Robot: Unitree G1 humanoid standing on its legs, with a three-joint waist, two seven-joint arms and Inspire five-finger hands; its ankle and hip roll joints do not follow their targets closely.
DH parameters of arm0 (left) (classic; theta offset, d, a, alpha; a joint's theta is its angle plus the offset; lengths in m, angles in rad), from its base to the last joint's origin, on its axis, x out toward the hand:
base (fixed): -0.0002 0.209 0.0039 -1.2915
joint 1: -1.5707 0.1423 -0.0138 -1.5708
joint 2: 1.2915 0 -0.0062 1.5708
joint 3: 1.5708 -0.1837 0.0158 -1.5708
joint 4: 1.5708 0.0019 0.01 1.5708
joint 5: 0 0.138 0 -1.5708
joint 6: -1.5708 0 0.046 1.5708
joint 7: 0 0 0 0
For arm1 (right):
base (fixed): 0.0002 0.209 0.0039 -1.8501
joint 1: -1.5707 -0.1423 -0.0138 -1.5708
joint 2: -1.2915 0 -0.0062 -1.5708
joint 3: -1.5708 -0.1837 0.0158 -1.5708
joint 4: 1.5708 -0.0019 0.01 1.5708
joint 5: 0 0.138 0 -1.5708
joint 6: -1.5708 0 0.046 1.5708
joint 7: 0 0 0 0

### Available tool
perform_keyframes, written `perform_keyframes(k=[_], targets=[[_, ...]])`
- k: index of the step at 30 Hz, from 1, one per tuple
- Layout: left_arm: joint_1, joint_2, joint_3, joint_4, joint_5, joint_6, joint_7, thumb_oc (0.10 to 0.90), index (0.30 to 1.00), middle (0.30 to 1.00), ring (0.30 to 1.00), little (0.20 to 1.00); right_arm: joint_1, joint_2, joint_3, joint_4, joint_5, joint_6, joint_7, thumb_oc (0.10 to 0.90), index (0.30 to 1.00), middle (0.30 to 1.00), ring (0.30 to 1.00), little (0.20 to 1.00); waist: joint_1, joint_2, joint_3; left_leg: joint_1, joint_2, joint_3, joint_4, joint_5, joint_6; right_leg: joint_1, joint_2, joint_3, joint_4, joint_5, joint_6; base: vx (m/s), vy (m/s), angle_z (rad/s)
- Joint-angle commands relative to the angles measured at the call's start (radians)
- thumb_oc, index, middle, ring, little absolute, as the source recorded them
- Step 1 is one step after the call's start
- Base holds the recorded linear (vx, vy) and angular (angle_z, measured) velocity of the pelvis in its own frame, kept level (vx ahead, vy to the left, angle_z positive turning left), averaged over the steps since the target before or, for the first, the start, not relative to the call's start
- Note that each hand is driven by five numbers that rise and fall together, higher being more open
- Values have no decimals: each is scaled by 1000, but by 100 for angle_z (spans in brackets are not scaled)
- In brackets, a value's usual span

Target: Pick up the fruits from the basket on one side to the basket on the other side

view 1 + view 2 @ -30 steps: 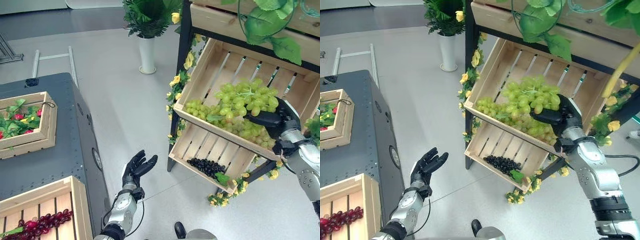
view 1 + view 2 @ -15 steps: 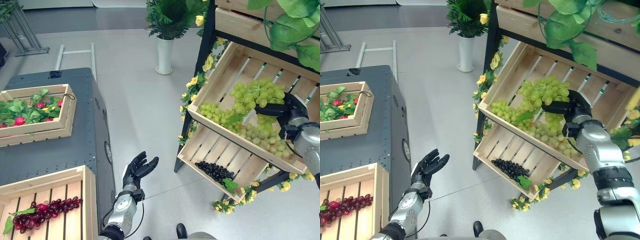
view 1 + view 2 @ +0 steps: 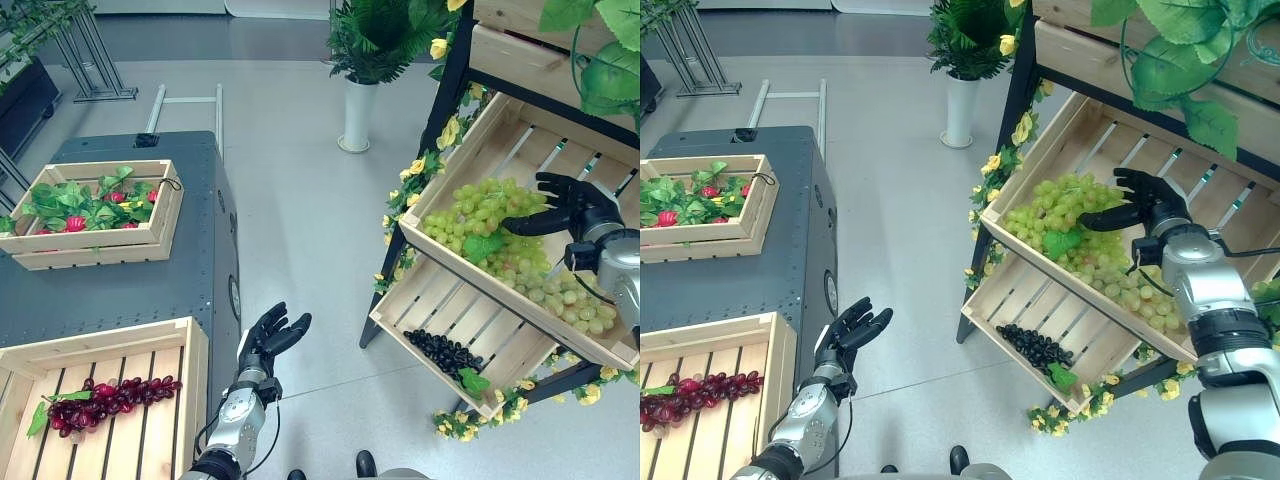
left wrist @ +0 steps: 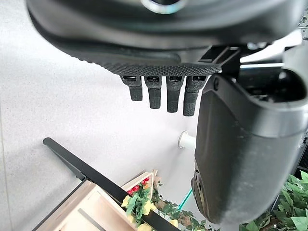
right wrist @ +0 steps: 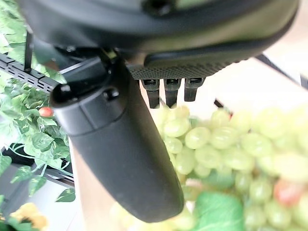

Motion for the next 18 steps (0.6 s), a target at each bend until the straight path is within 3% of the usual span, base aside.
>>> perform_keyframes(k=[1, 9, 14, 18], targets=[[-78, 7, -54, -51, 0, -92, -37, 800, 900, 900, 900, 900, -186, -118, 18, 36, -90, -47, -14, 800, 900, 900, 900, 900, 18, -24, -71, 11, -28, -55, 9, -95, -5, 13, 31, -43, 2, 18, -36, 0, 0, 0], [-73, 6, -45, -47, -1, -97, -51, 800, 900, 900, 900, 900, -158, -156, 21, -19, -168, -8, 32, 800, 900, 900, 900, 900, 0, -21, -76, 9, -27, -41, 9, -95, -5, 7, 35, -28, 2, 18, -36, -9, -5, -5], [-59, 4, -28, -43, 0, -110, -48, 800, 900, 900, 900, 900, -92, -164, -39, -184, -167, -81, -23, 800, 900, 900, 900, 900, -20, -17, -76, 9, -24, -30, 9, -95, -5, 3, 38, -16, 2, 17, -35, -1, -1, -1], [-44, 1, 2, -50, 4, -115, -47, 800, 900, 900, 900, 900, 74, -95, -168, -445, -172, -138, -34, 800, 900, 900, 900, 900, -39, -6, -76, 5, -23, -22, 9, -97, -3, -4, 39, -7, 2, 13, -34, -5, -2, -2]])
